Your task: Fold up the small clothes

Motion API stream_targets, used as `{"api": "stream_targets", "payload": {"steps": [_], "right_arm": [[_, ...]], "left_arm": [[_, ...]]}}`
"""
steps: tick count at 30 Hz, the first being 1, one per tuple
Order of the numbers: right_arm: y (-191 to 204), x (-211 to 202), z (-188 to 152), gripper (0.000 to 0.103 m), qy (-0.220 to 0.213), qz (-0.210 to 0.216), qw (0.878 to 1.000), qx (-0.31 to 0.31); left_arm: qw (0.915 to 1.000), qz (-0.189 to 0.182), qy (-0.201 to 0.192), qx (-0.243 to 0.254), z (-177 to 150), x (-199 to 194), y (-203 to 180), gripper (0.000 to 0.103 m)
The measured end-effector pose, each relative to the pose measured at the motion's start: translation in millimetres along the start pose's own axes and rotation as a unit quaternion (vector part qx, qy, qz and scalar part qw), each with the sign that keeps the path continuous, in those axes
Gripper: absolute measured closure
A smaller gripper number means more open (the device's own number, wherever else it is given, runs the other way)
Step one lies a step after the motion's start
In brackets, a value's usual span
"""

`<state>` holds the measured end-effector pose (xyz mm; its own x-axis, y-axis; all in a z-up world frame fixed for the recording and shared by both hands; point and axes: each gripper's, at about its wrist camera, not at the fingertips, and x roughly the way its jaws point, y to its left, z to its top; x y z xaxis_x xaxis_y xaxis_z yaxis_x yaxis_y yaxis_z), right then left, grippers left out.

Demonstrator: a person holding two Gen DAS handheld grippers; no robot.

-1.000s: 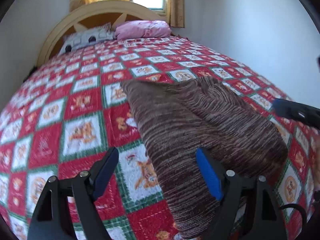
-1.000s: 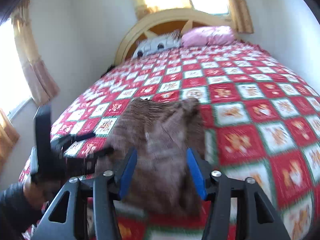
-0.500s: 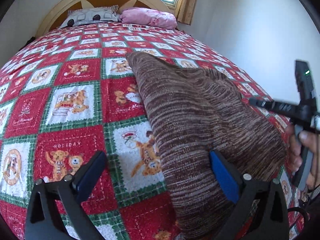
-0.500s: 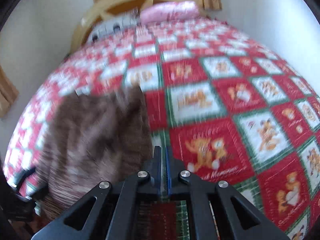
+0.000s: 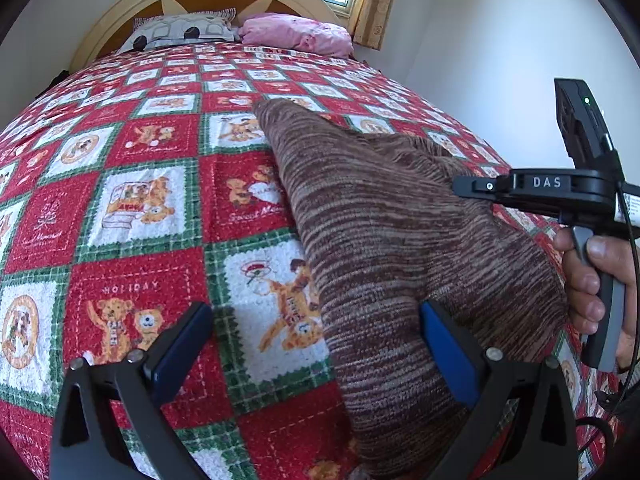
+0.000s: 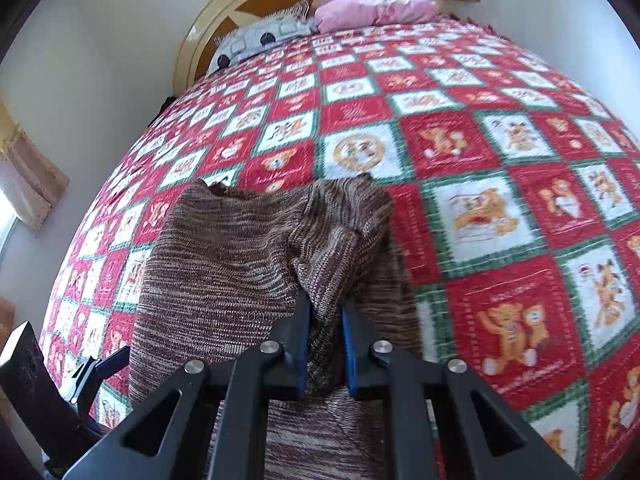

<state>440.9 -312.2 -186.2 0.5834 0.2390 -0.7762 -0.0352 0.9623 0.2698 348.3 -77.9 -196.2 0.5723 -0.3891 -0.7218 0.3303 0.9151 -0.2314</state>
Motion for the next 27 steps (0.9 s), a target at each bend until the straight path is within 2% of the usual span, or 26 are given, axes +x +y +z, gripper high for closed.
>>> {"api": "stream_targets", "payload": {"steps": [2, 5, 7, 8, 12, 15, 16, 19, 21, 27], "right_arm": [[-5.1, 7.2, -4.8, 0.09, 0.012, -0.001, 1.0, 0.0], [-1.7, 7.6, -3.9, 0.088, 0.004, -0.008, 1.0, -0.021], [2.1, -3.9, -2.6, 0.071, -0.01, -0.012, 1.0, -0.023], [4.3, -13.3, -4.1, 0.069, -0.024, -0.011, 0.999, -0.024], [16.9, -53.9, -22.1, 0.069, -0.07, 0.041, 0.996, -0.047], [28.4, -62.3, -45.6, 0.069, -0.051, 0.063, 0.993, -0.088], [29.1, -56.6, -57.2, 0.069, -0.026, 0.05, 0.993, -0.103], [17.1, -42.0, -78.6, 0.071, 0.006, 0.005, 0.994, -0.112], [4.7, -44.3, -87.8, 0.074, -0.002, 0.016, 0.994, -0.108], [12.7, -55.3, -95.0, 0.072, -0.013, -0.007, 0.991, -0.135]], "left_arm": [[1.0, 0.0, 0.002, 0.003, 0.5, 1.0, -0.9, 0.0], [1.0, -0.001, 0.002, 0.002, 0.4, 0.7, 0.1, 0.0], [1.0, -0.004, 0.002, -0.001, 0.0, 0.1, 1.7, 0.0], [1.0, -0.004, 0.003, -0.001, 0.3, 0.5, 1.4, 0.0], [1.0, -0.004, 0.003, -0.001, 0.4, 0.5, 1.6, 0.0], [1.0, -0.005, 0.003, -0.001, 0.4, 0.3, 1.7, 0.0], [1.0, -0.005, 0.003, -0.001, 0.5, 0.4, 1.7, 0.0], [1.0, -0.007, 0.005, 0.003, -0.1, 0.7, 0.1, 0.0], [0.9999, -0.004, 0.006, 0.009, -0.6, 1.2, -2.3, 0.0], [0.9999, -0.004, 0.009, 0.009, -1.8, 0.8, -2.6, 0.0]]}}
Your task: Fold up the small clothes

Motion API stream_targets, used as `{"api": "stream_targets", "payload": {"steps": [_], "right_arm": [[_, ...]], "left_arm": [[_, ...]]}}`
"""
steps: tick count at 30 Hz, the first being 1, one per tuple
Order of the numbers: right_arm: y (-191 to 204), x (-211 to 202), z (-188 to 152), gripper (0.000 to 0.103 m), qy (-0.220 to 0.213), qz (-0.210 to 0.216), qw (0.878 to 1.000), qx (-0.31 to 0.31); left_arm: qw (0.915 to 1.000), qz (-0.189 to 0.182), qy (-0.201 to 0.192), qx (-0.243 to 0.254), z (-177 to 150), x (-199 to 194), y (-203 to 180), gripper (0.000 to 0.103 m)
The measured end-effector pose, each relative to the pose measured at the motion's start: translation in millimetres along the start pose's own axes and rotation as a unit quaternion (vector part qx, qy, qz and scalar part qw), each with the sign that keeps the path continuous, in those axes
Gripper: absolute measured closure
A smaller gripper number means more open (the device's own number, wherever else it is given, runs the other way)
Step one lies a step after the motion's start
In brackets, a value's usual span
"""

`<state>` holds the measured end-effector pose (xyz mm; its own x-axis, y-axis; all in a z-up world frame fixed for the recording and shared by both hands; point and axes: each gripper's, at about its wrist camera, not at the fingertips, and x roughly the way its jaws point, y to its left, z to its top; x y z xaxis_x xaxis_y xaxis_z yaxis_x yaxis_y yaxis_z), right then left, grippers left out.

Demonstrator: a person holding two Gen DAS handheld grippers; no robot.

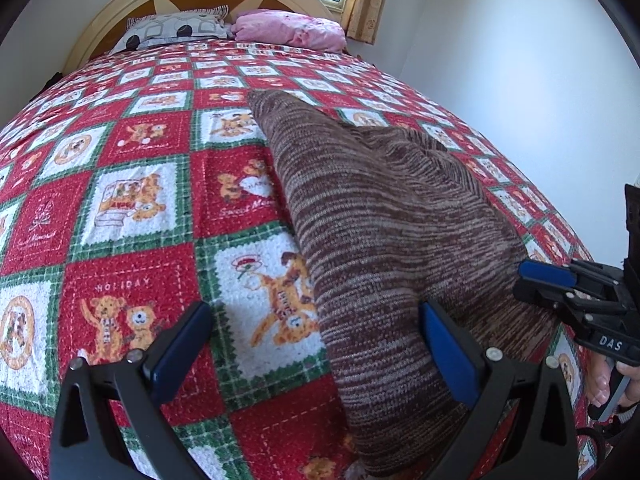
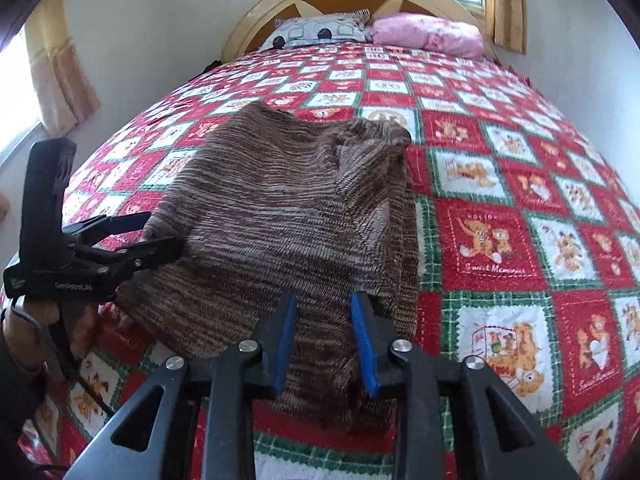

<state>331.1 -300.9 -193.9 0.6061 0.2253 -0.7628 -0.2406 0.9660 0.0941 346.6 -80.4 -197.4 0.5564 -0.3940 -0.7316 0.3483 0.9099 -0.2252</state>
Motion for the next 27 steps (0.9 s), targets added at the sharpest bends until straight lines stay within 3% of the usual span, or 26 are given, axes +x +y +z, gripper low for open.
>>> {"api": "stream_targets", "payload": {"steps": [9, 14, 18, 27], "right_arm": [[-19.6, -33.5, -16.2, 0.072, -0.027, 0.013, 0.998, 0.058], [-19.2, -25.8, -24.6, 0.073, -0.002, 0.034, 0.997, 0.062], [-20.3, -21.4, -29.0, 0.093, 0.006, 0.028, 0.997, 0.07], [-19.0, -31.9, -34.8, 0.095, 0.025, 0.024, 0.999, 0.04]], "left_arm": [[1.0, -0.005, 0.001, -0.002, -4.6, -3.3, 0.3, 0.0], [0.9999, -0.012, 0.0, -0.004, -3.0, -3.2, 2.2, 0.0], [0.9991, -0.041, -0.002, -0.012, -7.1, -9.3, 4.4, 0.0], [0.9997, -0.021, 0.01, 0.002, -14.3, -11.4, -4.0, 0.0]]}}
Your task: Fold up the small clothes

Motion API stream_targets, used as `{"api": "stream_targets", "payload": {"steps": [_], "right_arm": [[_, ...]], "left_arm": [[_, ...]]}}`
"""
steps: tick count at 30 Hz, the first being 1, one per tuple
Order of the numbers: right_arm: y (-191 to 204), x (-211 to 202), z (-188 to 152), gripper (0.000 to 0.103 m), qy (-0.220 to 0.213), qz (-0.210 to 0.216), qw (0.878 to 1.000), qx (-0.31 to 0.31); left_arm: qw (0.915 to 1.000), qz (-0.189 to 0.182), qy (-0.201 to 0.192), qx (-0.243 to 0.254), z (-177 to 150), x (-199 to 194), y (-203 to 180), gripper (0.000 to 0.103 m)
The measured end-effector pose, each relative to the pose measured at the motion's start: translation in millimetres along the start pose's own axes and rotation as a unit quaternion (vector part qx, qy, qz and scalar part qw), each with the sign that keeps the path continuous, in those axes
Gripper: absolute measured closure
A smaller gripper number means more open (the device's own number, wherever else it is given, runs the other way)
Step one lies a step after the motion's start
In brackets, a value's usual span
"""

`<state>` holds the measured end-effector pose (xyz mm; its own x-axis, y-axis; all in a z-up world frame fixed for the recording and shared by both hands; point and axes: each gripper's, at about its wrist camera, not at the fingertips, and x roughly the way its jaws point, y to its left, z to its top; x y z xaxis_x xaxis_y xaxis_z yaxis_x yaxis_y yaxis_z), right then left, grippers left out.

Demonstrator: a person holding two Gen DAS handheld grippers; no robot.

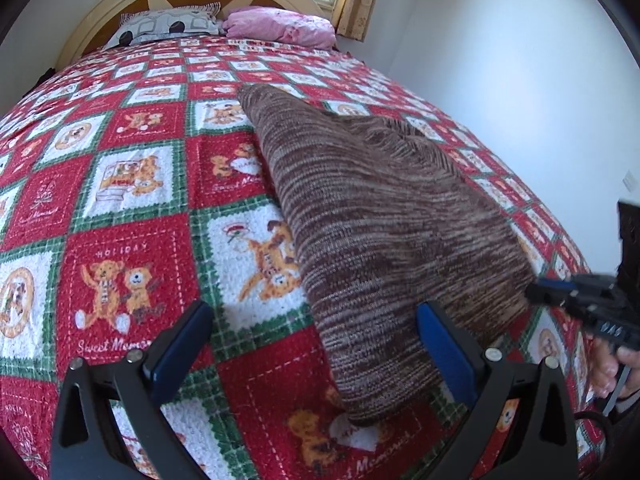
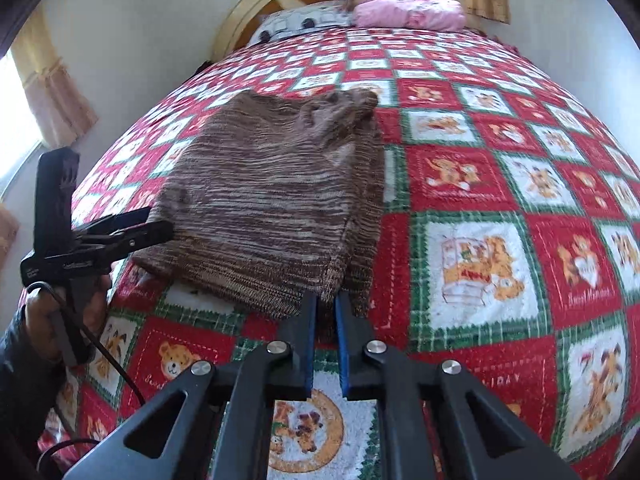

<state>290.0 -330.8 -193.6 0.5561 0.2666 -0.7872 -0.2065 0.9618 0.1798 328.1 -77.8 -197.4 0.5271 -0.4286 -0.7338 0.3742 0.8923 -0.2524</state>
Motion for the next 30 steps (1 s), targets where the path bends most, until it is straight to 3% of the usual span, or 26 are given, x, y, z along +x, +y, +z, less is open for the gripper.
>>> {"api": "stream_targets", "payload": {"steps": [2, 3, 4, 6, 10, 14, 15, 16, 23, 29, 30], "right_arm": [[-4.0, -12.0, 13.6, 0.093, -0.026, 0.016, 1.0, 0.006], [-6.8, -15.2, 20.6, 0.08, -0.034, 0.023, 0.999, 0.013], [-12.0, -18.4, 34.2, 0.058, -0.043, 0.031, 0.998, 0.023], [-18.7, -18.3, 57.2, 0.052, -0.06, 0.041, 0.997, 0.036], [-46.8, 26.2, 119.3, 0.052, -0.042, 0.062, 0.992, 0.097], [-69.6, 81.9, 154.4, 0.053, -0.007, 0.074, 0.985, 0.155], [-72.2, 93.6, 159.4, 0.071, 0.0, 0.077, 0.984, 0.161], [-75.0, 107.0, 165.3, 0.099, 0.006, 0.074, 0.983, 0.17], [-66.4, 135.9, 198.8, 0.1, 0.01, 0.012, 0.992, 0.123], [-68.4, 127.7, 189.7, 0.099, 0.002, 0.005, 0.993, 0.115], [-66.3, 120.8, 186.9, 0.094, -0.004, 0.005, 0.994, 0.11]], "left_arm": [[1.0, 0.004, 0.0, 0.004, -0.2, 0.4, -1.5, 0.0], [1.0, 0.004, 0.0, 0.004, -0.3, 0.6, -1.5, 0.0], [1.0, 0.003, 0.0, 0.004, -0.1, 1.2, -1.4, 0.0], [1.0, 0.004, 0.001, 0.005, -0.1, 1.9, -1.9, 0.0], [0.9999, 0.012, 0.003, 0.011, 0.1, 3.3, -3.9, 0.0], [0.9999, 0.01, 0.003, 0.008, 0.2, 3.7, -3.6, 0.0], [0.9999, 0.009, 0.003, 0.008, 0.2, 3.8, -3.3, 0.0], [0.9999, 0.009, 0.003, 0.008, 0.3, 4.0, -3.2, 0.0], [0.9996, 0.019, 0.007, 0.017, 0.3, 6.1, -6.7, 0.0], [0.9996, 0.02, 0.008, 0.018, 0.1, 5.9, -6.6, 0.0], [0.9996, 0.02, 0.008, 0.018, 0.1, 6.0, -6.6, 0.0]]}}
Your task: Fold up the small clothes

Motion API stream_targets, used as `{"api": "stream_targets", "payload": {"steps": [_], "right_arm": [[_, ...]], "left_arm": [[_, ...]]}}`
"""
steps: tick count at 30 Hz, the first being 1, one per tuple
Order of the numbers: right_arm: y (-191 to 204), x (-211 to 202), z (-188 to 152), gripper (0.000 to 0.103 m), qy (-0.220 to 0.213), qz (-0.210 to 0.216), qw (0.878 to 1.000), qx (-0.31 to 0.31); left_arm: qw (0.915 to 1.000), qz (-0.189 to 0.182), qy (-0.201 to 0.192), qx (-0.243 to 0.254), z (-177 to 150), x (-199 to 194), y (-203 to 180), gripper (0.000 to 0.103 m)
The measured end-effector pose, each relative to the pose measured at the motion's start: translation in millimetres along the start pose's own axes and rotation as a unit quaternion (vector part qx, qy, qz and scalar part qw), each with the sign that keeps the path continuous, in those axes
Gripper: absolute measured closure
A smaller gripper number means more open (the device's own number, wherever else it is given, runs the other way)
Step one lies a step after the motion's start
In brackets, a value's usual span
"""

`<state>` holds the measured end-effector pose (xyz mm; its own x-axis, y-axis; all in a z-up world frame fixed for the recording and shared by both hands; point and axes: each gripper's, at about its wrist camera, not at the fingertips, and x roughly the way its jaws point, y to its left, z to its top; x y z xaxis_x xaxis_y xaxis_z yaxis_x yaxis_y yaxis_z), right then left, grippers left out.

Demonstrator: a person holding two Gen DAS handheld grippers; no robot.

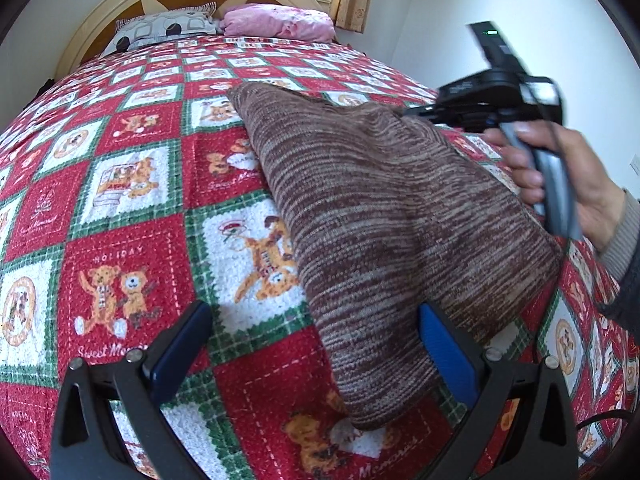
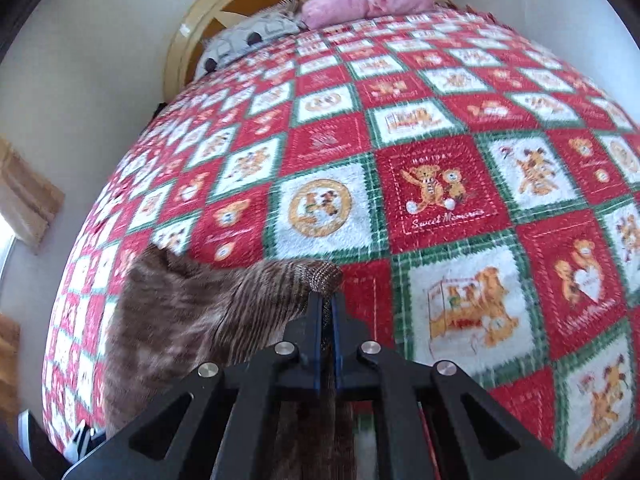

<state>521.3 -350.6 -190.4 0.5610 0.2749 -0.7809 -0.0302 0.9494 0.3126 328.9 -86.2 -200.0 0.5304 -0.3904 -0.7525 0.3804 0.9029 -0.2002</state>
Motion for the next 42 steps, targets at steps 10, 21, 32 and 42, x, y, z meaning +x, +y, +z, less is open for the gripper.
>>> {"api": "stream_targets", "payload": {"steps": [10, 21, 32, 42], "right_arm": [[34.8, -73.3, -70.0, 0.052, 0.002, 0.048, 0.996, -0.077], [-4.6, -42.0, -78.4, 0.047, 0.036, 0.05, 0.997, -0.046], [-20.4, 8.0, -25.6, 0.047, 0.037, 0.116, 0.992, 0.023], [-49.6, 2.6, -18.7, 0.047, 0.005, 0.139, 0.987, 0.076]], "left_arm": [[0.9972, -0.03, -0.024, -0.065, 5.0, -10.4, 20.9, 0.0], [0.9988, -0.024, 0.0, -0.043, 19.8, 12.0, -0.5, 0.001], [0.9997, -0.009, 0.014, -0.015, 18.3, 18.4, -8.7, 0.0], [0.9996, -0.02, 0.011, -0.018, 20.4, 21.0, -6.4, 0.0]]}}
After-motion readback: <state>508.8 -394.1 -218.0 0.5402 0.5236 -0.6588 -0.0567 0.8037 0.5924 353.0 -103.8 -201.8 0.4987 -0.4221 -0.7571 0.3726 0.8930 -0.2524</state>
